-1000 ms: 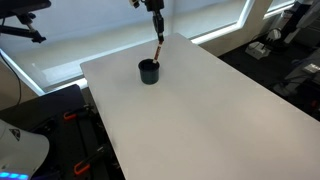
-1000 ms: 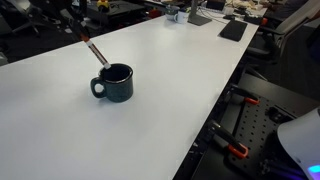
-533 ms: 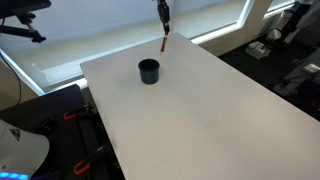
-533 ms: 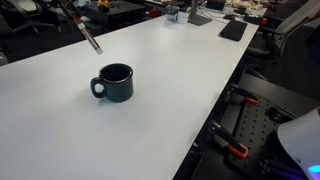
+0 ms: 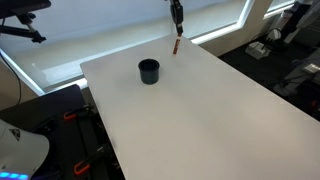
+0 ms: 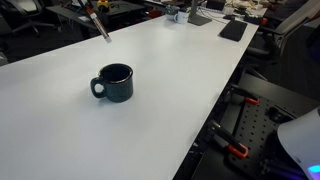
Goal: Move the sharpie from the cup to the table
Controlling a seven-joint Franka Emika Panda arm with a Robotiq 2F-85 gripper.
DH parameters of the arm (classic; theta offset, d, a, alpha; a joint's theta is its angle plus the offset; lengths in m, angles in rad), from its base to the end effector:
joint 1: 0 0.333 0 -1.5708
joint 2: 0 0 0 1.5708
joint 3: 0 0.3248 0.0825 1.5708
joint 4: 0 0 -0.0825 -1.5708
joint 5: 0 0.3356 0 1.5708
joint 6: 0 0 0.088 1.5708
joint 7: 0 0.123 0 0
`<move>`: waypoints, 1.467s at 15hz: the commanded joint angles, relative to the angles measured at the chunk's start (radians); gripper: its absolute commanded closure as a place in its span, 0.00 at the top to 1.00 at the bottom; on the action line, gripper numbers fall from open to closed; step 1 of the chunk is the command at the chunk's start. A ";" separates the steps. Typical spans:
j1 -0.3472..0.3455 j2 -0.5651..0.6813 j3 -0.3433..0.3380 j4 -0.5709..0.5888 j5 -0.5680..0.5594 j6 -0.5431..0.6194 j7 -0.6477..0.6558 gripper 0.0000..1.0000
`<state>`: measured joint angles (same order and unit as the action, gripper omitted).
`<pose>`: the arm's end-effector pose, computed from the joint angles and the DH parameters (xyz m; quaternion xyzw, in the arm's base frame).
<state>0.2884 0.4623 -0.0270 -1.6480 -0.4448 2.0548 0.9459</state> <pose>0.6190 0.1376 0.3637 0.9539 -0.2239 0.0900 0.1787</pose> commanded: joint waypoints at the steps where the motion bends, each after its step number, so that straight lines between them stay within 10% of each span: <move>1: -0.018 0.015 -0.007 0.001 0.001 0.012 0.003 0.05; 22: -0.059 0.128 -0.038 -0.117 0.073 0.052 0.024 0.05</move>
<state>0.2255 0.5932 -0.0510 -1.7393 -0.3865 2.0765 0.9491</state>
